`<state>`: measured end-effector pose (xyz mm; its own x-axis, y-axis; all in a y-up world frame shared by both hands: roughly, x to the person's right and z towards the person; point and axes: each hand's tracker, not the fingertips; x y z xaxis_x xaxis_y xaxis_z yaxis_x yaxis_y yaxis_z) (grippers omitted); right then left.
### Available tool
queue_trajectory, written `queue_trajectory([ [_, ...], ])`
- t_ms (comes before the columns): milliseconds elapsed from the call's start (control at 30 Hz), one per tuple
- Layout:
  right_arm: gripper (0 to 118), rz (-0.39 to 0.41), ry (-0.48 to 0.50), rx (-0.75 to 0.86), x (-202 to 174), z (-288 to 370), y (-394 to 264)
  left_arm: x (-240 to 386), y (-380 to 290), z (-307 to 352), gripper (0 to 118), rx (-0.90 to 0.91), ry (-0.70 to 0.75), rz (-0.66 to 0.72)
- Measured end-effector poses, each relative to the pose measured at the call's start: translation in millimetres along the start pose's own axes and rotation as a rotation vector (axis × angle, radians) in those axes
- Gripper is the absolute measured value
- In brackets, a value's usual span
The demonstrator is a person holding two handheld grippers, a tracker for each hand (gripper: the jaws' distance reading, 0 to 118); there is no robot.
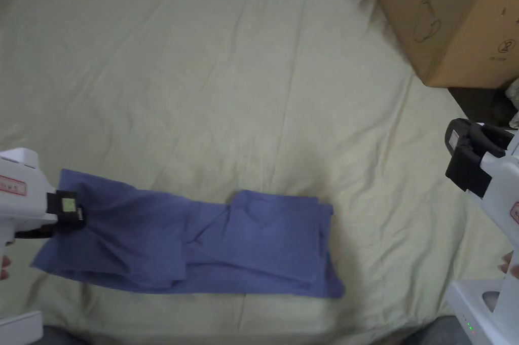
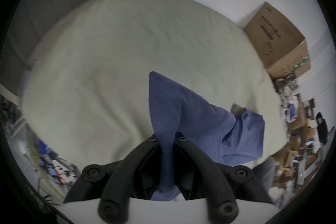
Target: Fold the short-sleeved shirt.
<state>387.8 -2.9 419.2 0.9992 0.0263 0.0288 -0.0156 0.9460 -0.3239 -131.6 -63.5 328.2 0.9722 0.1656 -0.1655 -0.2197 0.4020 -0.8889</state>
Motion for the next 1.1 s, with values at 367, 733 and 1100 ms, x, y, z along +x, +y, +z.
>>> queue_trajectory([
  [367,0,-0.046,0.026,0.04,2.0,7.0,0.4,130.3,-20.8,28.7,9,0.075,-0.096,-0.219],
  [733,0,-0.058,-0.047,0.045,26.6,27.2,-5.4,269.8,-59.9,-79.9,64,-0.167,-0.292,-0.332],
  [1100,0,-0.069,-0.076,0.034,36.4,30.9,-7.7,227.4,-51.7,-32.5,17,0.193,-0.319,-0.298],
])
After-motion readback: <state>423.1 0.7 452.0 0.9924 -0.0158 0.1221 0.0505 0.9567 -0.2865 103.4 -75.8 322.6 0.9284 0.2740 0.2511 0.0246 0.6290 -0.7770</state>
